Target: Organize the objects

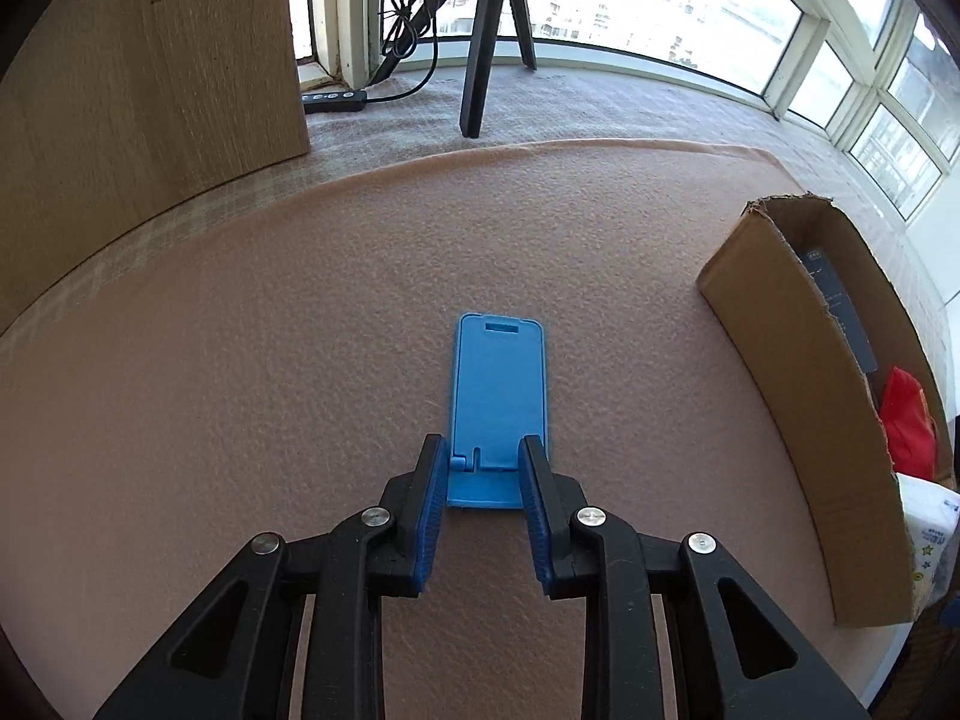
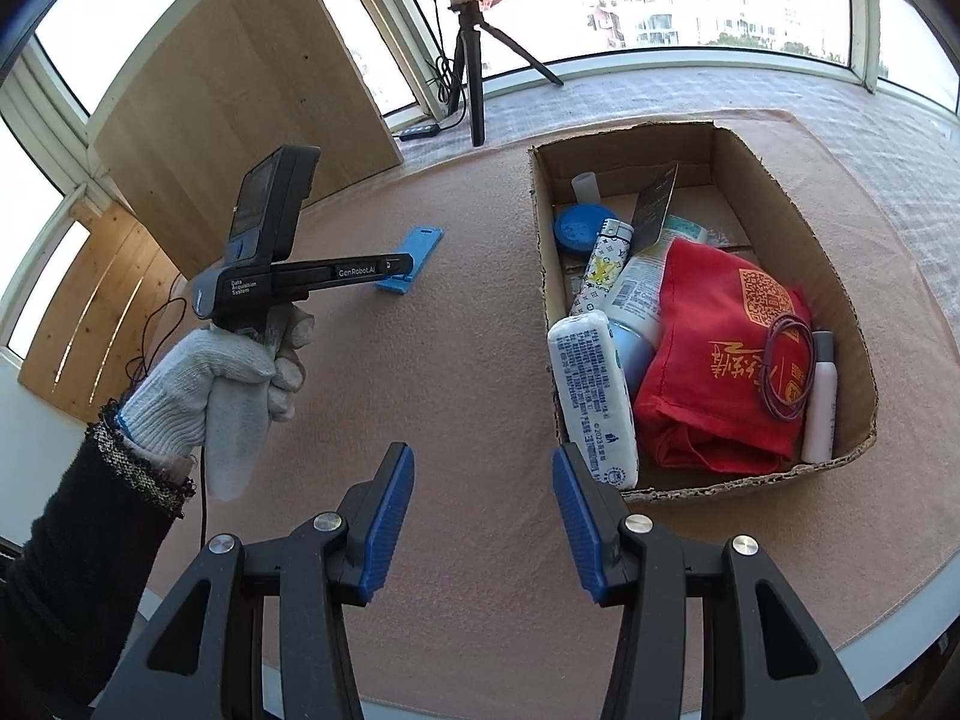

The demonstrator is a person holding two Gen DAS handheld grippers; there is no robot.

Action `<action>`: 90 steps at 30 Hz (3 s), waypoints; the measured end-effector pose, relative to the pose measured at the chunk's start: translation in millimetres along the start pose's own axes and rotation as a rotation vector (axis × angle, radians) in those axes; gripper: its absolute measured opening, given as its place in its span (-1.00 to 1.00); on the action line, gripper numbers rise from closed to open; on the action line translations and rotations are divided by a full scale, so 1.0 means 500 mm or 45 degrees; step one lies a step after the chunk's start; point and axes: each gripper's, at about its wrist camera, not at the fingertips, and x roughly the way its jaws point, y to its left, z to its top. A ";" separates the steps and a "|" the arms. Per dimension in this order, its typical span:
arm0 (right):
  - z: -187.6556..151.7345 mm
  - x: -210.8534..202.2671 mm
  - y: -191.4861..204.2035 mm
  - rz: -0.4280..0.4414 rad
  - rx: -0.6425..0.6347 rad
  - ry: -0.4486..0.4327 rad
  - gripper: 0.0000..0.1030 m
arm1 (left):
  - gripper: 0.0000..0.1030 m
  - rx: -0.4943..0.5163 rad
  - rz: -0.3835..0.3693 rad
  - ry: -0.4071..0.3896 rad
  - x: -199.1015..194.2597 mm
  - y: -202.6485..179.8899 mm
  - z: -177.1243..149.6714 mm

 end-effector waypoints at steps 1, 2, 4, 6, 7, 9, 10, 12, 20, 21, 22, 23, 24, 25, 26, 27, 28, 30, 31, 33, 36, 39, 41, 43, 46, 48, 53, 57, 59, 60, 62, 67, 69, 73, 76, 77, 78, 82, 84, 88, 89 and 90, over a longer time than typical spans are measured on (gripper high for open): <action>0.001 0.002 0.004 0.007 -0.003 0.000 -0.14 | -0.50 -0.004 -0.009 -0.006 -0.009 0.005 -0.013; 0.001 0.004 0.010 0.013 -0.009 0.000 -0.14 | -0.50 -0.008 -0.019 -0.009 -0.013 0.009 -0.022; 0.002 0.008 0.020 0.023 -0.020 0.000 -0.14 | -0.50 -0.016 -0.028 -0.019 -0.025 0.017 -0.046; 0.001 0.012 0.029 0.033 -0.029 0.004 -0.14 | -0.50 -0.004 -0.022 -0.007 -0.037 0.016 -0.060; 0.001 0.014 0.034 0.037 -0.034 0.006 -0.14 | -0.50 0.004 -0.020 0.006 -0.043 0.015 -0.067; -0.001 0.016 0.043 0.046 -0.043 0.009 -0.14 | -0.50 0.020 -0.017 0.024 -0.053 0.016 -0.087; -0.001 0.017 0.047 0.050 -0.049 0.010 -0.14 | -0.50 0.024 -0.016 0.029 -0.060 0.014 -0.099; -0.002 0.018 0.053 0.056 -0.059 0.007 -0.14 | -0.50 0.009 -0.019 0.040 -0.070 0.012 -0.120; -0.002 0.040 0.068 0.090 -0.061 0.021 -0.14 | -0.51 -0.101 -0.073 0.048 -0.125 0.000 -0.240; -0.003 0.044 0.073 0.094 -0.068 0.025 -0.14 | -0.51 -0.119 -0.082 0.049 -0.133 0.000 -0.254; -0.004 0.048 0.078 0.098 -0.074 0.028 -0.14 | -0.51 -0.146 -0.092 0.048 -0.140 0.001 -0.269; -0.004 0.053 0.082 0.102 -0.080 0.032 -0.14 | -0.51 -0.173 -0.102 0.046 -0.148 0.002 -0.282; -0.006 0.058 0.087 0.108 -0.085 0.038 -0.14 | -0.52 -0.190 -0.110 0.045 -0.154 0.001 -0.294; -0.007 0.064 0.091 0.114 -0.088 0.047 -0.14 | -0.52 -0.194 -0.121 0.045 -0.159 -0.003 -0.304; -0.009 0.071 0.095 0.122 -0.090 0.058 -0.14 | -0.51 -0.195 -0.144 0.050 -0.164 -0.008 -0.312; -0.011 0.078 0.098 0.128 -0.090 0.072 -0.14 | -0.51 -0.194 -0.188 0.062 -0.167 -0.013 -0.318; -0.013 0.085 0.101 0.135 -0.090 0.086 -0.14 | -0.50 -0.191 -0.237 0.079 -0.169 -0.018 -0.325; -0.017 0.098 0.106 0.146 -0.093 0.107 -0.14 | -0.35 -0.183 -0.265 0.086 -0.175 -0.029 -0.336; -0.019 0.104 0.108 0.143 -0.093 0.116 -0.13 | -0.32 -0.165 -0.263 0.077 -0.179 -0.035 -0.339; -0.023 0.115 0.107 0.150 -0.082 0.135 -0.14 | -0.32 -0.160 -0.260 0.066 -0.185 -0.039 -0.346; -0.027 0.134 0.102 0.157 -0.064 0.169 -0.13 | -0.32 -0.183 -0.316 0.045 -0.200 -0.036 -0.354; -0.027 0.150 0.102 0.164 -0.062 0.195 -0.13 | -0.32 -0.171 -0.282 0.021 -0.215 -0.028 -0.357; -0.026 0.160 0.104 0.173 -0.065 0.213 -0.13 | -0.32 -0.159 -0.292 0.037 -0.215 -0.023 -0.357; -0.023 0.172 0.106 0.180 -0.059 0.233 -0.13 | -0.32 -0.132 -0.289 0.057 -0.211 -0.025 -0.356; -0.021 0.197 0.115 0.183 -0.059 0.270 -0.14 | -0.32 -0.135 -0.293 0.066 -0.199 -0.027 -0.354; -0.020 0.214 0.116 0.201 -0.051 0.302 -0.14 | -0.32 -0.152 -0.295 0.064 -0.193 -0.025 -0.352; -0.020 0.243 0.109 0.196 -0.017 0.339 -0.17 | -0.32 -0.161 -0.321 0.064 -0.183 -0.028 -0.343; -0.022 0.256 0.111 0.198 -0.016 0.361 -0.34 | -0.32 -0.158 -0.340 0.066 -0.179 -0.033 -0.342; -0.023 0.263 0.113 0.195 -0.026 0.366 -0.40 | -0.35 -0.164 -0.356 0.066 -0.180 -0.032 -0.344; -0.022 0.263 0.113 0.194 -0.029 0.359 -0.43 | -0.35 -0.168 -0.364 0.067 -0.180 -0.030 -0.344; -0.019 0.267 0.114 0.199 -0.025 0.360 -0.49 | -0.35 -0.167 -0.370 0.067 -0.180 -0.031 -0.342; -0.017 0.273 0.124 0.183 -0.045 0.355 -0.57 | -0.35 -0.171 -0.363 0.052 -0.186 -0.032 -0.340; -0.014 0.274 0.128 0.180 -0.047 0.348 -0.58 | -0.36 -0.175 -0.370 0.042 -0.193 -0.032 -0.338; -0.008 0.262 0.131 0.172 -0.061 0.322 -0.58 | -0.36 -0.166 -0.365 0.021 -0.206 -0.034 -0.331; -0.003 0.251 0.131 0.177 -0.064 0.304 -0.58 | -0.36 -0.165 -0.361 -0.002 -0.215 -0.035 -0.326; 0.000 0.244 0.129 0.183 -0.063 0.297 -0.58 | -0.36 -0.163 -0.362 -0.011 -0.220 -0.036 -0.324; 0.003 0.238 0.130 0.187 -0.062 0.288 -0.58 | -0.36 -0.159 -0.363 -0.019 -0.224 -0.042 -0.318; 0.016 0.217 0.130 0.191 -0.063 0.248 -0.58 | -0.36 -0.148 -0.366 -0.054 -0.245 -0.050 -0.300; 0.022 0.205 0.126 0.196 -0.054 0.231 -0.58 | -0.36 -0.142 -0.372 -0.068 -0.255 -0.055 -0.292; 0.033 0.183 0.117 0.201 -0.046 0.198 -0.58 | -0.36 -0.129 -0.372 -0.091 -0.266 -0.065 -0.279; 0.034 0.179 0.114 0.204 -0.039 0.192 -0.58 | -0.36 -0.125 -0.371 -0.096 -0.270 -0.068 -0.276; 0.035 0.174 0.112 0.206 -0.035 0.184 -0.58 | -0.36 -0.120 -0.371 -0.102 -0.272 -0.072 -0.271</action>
